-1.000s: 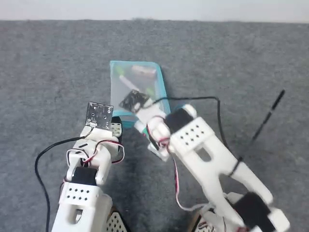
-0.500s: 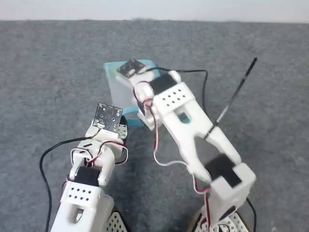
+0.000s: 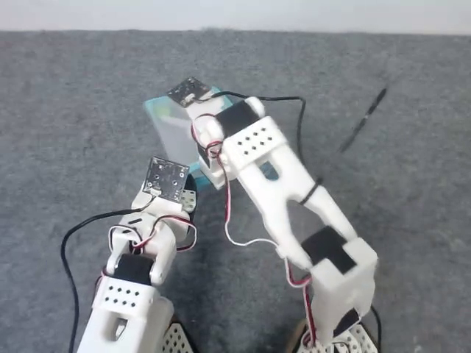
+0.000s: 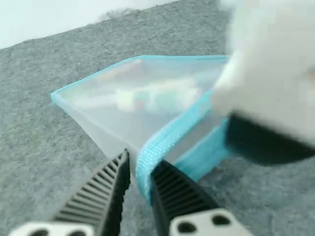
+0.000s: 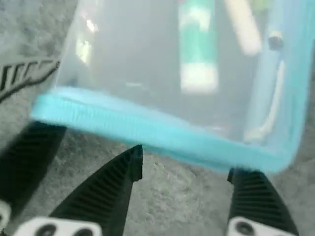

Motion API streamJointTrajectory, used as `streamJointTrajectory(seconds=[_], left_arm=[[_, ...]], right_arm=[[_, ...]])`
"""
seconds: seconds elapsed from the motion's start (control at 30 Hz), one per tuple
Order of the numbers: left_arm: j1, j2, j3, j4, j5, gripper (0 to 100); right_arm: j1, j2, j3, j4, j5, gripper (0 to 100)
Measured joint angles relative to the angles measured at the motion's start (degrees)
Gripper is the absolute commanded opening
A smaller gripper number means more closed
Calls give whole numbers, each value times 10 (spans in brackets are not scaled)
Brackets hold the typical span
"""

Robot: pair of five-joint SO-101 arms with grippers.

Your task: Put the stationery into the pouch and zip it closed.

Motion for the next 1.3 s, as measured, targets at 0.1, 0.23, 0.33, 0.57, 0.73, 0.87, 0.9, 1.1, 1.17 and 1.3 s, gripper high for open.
streamJointTrajectory(seconds=[0.1, 0.23, 0.33, 0.57, 0.73, 0.87, 0.9, 1.1, 1.17, 1.3], left_arm=[[-10, 0, 0, 0, 0, 12], [-52, 0, -1, 0, -5, 12], [-63, 0, -1, 0, -5, 12], [-67, 0, -1, 0, -5, 12], [-67, 0, -1, 0, -5, 12], [-67, 0, -1, 0, -5, 12], [-67, 0, -1, 0, -5, 12], [-67, 0, -1, 0, -5, 12], [-67, 0, -1, 0, -5, 12], [-67, 0, -1, 0, -5, 12]], right_arm=[[2, -64, 4, 11, 15, 304], [12, -180, 98, -14, 35, 303], [36, -272, 242, -106, 37, 303], [55, -456, 673, -438, 37, 303], [55, -466, 825, -618, 37, 303], [55, -422, 830, -699, 37, 303], [55, -404, 829, -716, 37, 303], [55, -270, 776, -804, 37, 300], [55, -226, 750, -810, 37, 261], [62, -200, 726, -811, 37, 74]])
